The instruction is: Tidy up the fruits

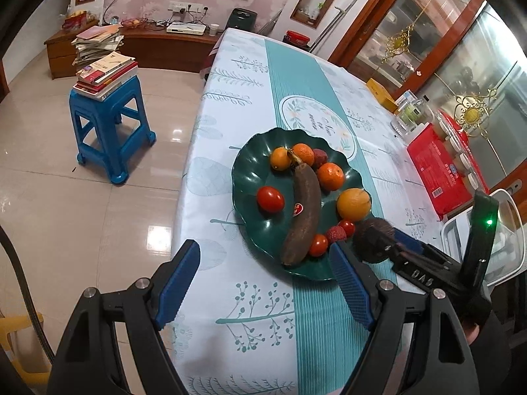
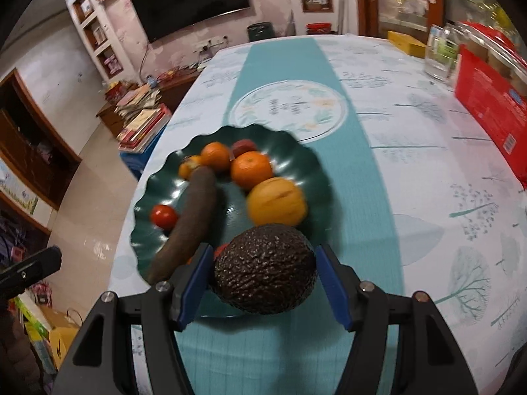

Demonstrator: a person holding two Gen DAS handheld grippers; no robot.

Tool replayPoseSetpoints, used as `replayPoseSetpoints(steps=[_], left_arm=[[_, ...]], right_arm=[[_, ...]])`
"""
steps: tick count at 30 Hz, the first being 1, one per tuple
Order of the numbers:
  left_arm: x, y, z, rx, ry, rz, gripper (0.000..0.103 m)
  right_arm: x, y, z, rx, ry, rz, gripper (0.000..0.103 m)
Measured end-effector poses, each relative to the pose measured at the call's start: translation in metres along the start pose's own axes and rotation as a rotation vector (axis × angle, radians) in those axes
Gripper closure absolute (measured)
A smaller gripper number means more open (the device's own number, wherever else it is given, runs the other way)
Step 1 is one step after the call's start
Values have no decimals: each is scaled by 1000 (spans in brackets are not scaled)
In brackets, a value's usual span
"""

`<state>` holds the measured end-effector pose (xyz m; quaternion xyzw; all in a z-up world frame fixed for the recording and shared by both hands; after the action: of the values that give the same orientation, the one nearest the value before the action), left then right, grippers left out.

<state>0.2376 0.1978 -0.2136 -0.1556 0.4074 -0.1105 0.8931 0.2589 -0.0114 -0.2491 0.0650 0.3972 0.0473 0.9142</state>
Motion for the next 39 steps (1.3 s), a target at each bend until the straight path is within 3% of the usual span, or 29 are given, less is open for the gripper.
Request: replayPoseSetpoints(steps=[5, 11, 20, 28, 31, 39], left_arm=[[-9, 1, 0, -2, -16, 7, 23], [-24, -8, -7, -2, -41, 32, 23], [-41, -51, -51, -20, -30, 90, 23], [-52, -96, -120, -135, -9, 207, 23], [-55, -120, -142, -150, 3, 214, 23], [-79, -178, -157, -51, 8, 240, 22]], right_arm=[[-10, 21, 15, -23, -46, 44, 43], [-26, 17, 12, -27, -22, 47, 42], [-61, -27, -53, -9, 73, 64, 36], [-112, -81, -97, -66, 114, 63, 26], [-138, -102, -110, -93, 130, 72, 23], [-194, -126, -114, -105, 121, 71, 13]])
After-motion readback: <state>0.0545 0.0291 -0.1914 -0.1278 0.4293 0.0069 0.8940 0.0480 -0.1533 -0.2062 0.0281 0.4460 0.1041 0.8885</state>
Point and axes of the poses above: each gripper's, at about its wrist camera, not at the fingertips, and x roughly the way its jaws point, y to its left, z to its top, the point moved 10 cm from there along x, roughly the way its jaws point, and after that the axes turned 11 degrees about -y, right-handed, at the moved point
